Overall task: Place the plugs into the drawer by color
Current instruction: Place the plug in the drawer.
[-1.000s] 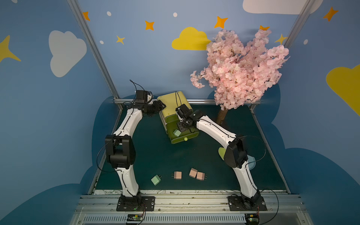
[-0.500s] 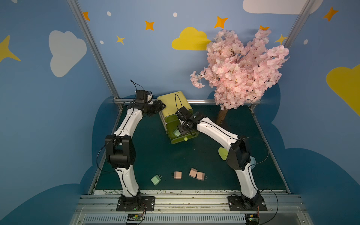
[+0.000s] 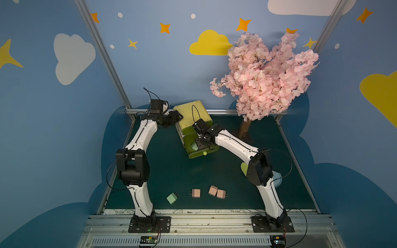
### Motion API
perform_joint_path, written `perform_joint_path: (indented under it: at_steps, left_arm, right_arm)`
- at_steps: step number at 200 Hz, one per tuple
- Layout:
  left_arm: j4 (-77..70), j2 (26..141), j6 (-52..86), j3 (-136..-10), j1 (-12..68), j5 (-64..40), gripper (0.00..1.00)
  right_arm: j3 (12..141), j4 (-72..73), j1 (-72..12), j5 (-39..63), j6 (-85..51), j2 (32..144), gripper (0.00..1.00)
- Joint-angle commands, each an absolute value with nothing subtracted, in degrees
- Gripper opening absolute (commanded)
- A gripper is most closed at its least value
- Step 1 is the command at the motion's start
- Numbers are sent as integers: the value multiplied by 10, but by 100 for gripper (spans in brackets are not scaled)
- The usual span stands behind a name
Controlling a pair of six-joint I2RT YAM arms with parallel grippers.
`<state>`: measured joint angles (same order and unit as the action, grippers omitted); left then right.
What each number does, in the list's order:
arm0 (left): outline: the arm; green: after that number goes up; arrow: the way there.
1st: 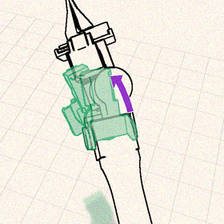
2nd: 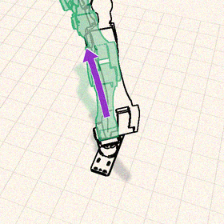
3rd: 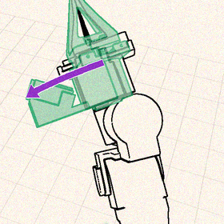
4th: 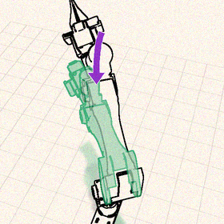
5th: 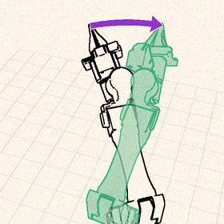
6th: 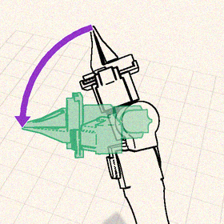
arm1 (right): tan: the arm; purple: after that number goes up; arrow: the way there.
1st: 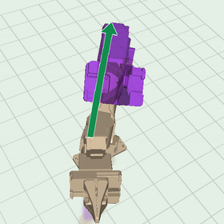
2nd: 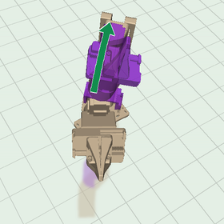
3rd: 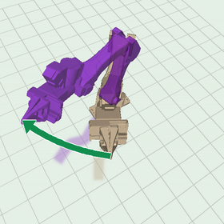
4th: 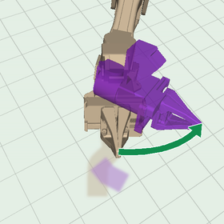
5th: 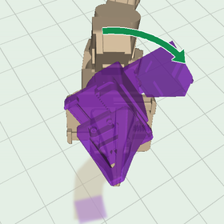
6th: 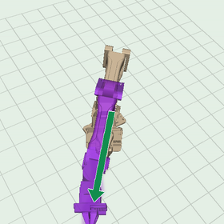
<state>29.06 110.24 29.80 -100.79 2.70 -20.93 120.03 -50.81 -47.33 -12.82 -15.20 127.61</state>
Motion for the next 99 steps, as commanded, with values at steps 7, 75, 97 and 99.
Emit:
perform_joint_path:
  at_steps: [7, 75, 97, 99]
  left_arm:
    - [319, 1097, 287, -1002, 26, -192, 82]
    - [318, 1095, 288, -1003, 26, -193, 82]
    - [318, 1093, 287, -1002, 26, -193, 82]
    - [318, 1094, 286, -1002, 26, -193, 82]
  right_arm:
    - [1219, -514, -468, -127, -143, 1284, 39]
    - [1218, -514, -468, -126, -113, 1221, 67]
    - [1212, -518, -472, -117, -115, 1201, 67]
    - [1211, -518, -472, -114, -113, 1199, 67]
